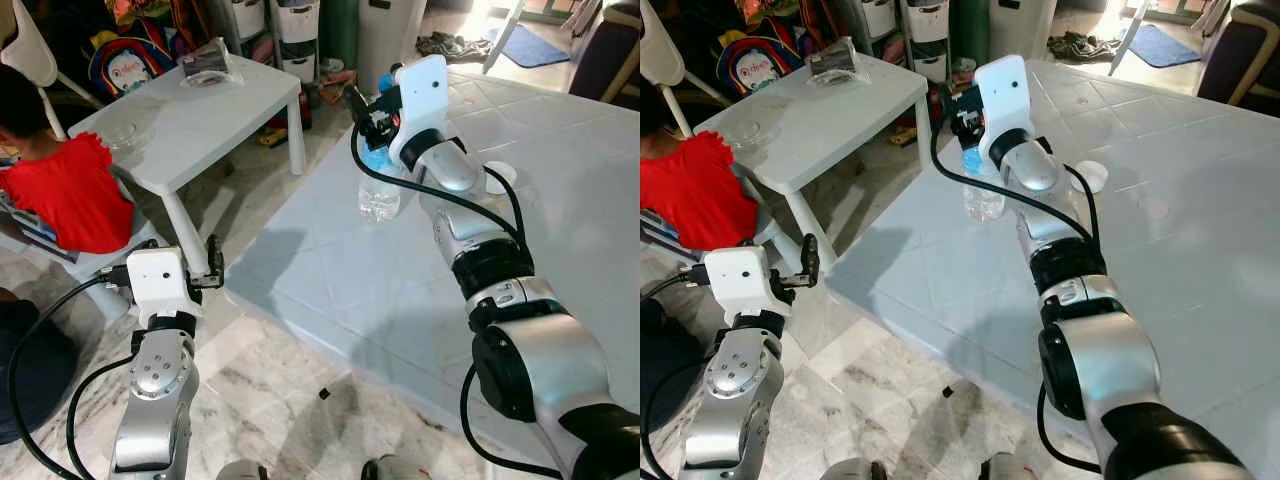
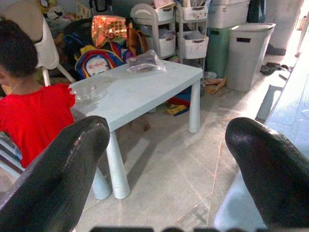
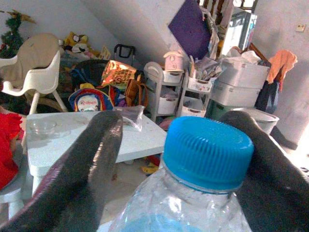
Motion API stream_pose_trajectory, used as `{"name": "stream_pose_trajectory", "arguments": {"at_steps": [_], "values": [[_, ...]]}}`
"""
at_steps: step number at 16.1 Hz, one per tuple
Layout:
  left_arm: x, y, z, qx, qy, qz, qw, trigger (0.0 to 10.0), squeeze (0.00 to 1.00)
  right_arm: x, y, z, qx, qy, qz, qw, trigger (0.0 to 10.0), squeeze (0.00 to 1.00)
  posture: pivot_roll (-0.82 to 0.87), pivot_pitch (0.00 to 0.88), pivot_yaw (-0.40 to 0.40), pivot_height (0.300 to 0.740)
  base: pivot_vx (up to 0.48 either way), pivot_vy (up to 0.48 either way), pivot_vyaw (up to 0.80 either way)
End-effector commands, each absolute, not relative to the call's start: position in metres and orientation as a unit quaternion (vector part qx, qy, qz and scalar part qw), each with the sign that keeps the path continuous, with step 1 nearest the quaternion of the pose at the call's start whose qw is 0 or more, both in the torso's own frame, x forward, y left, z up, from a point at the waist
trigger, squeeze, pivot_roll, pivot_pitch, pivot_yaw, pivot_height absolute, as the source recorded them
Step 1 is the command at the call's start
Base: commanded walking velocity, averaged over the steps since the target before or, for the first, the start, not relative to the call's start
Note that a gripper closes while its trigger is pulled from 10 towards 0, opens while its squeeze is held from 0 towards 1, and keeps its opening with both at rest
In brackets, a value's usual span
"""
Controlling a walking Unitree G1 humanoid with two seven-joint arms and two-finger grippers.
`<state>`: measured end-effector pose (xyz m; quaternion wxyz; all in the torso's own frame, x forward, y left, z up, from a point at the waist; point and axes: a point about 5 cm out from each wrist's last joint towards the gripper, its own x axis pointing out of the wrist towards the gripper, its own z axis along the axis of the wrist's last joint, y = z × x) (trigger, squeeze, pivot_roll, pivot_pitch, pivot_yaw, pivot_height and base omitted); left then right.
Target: Restocking fridge
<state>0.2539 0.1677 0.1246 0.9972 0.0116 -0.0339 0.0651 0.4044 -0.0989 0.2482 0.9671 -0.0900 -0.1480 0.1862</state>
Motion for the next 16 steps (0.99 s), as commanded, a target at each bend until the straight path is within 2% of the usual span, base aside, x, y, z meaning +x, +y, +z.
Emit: {"name": "stream_pose_trajectory", "arguments": {"at_steps": [1, 14, 16], "values": [[0.255, 0.168, 0.126, 0.019, -0.033, 0.062, 0.997, 10.0, 0.00, 0.407, -0.097, 0.251, -0.078, -0.139, 0.182, 0.970, 0.0, 0.00, 0.00, 0.100, 0.053, 0.740, 0.000, 0.000, 0.00], [0.261, 0.164, 0.122, 0.023, -0.020, 0.055, 0.998, 10.0, 0.00, 0.402, -0.097, 0.223, -0.055, -0.035, 0.182, 0.981, 0.0, 0.00, -0.02, 0.084, 0.053, 0.740, 0.000, 0.000, 0.00], [0.262, 0.167, 0.120, 0.015, -0.012, 0.078, 0.997, 10.0, 0.00, 0.401, -0.097, 0.226, -0.043, -0.042, 0.185, 0.981, 0.0, 0.00, -0.03, 0.079, 0.049, 0.740, 0.000, 0.000, 0.00]]}}
